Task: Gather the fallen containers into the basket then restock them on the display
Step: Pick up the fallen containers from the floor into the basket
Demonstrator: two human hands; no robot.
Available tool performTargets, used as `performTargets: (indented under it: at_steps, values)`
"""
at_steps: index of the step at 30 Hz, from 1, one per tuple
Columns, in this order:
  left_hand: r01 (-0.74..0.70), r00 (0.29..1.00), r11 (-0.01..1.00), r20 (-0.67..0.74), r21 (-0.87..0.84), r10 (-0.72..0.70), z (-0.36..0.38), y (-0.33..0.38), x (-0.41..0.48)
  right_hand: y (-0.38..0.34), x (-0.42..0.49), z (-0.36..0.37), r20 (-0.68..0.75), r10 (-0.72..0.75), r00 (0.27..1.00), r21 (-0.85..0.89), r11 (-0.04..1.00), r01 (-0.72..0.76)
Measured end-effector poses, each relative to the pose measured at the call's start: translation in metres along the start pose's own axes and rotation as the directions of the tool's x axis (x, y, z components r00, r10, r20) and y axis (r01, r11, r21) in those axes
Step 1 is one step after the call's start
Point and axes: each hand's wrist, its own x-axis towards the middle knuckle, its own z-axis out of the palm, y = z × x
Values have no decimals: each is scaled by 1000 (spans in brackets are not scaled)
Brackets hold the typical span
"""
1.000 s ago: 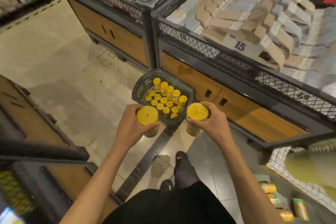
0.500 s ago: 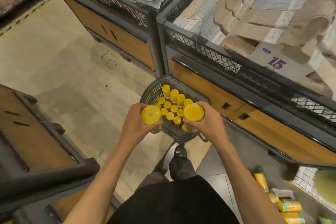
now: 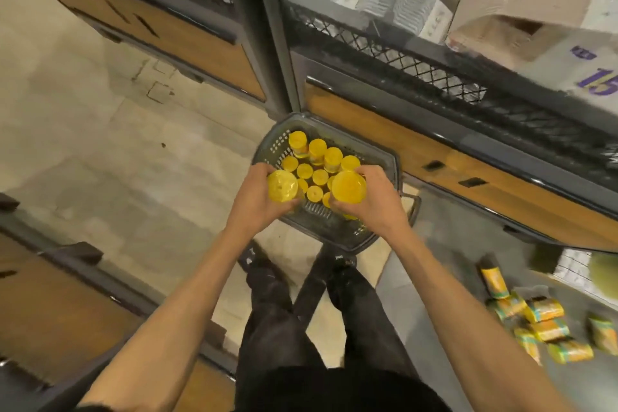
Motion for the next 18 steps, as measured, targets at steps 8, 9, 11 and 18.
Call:
performTargets:
  at_steps: [8,9,11,18]
  values:
    - [-30,988,998,155,61,20,57,-91,111,31,101,114,-29,117,993,-45,992,-119]
    - [-46,986,996,165,78,33,67,-101,123,36,112,127,-44,135,990,-53,989,-137]
    - [-76,983,989,177,127,53,87,-119,147,50,137,148,-72,159,985,-62,985,-164]
    - [-162,967,965,227,206,114,152,-164,218,99,220,216,-88,171,981,-48,983,-175]
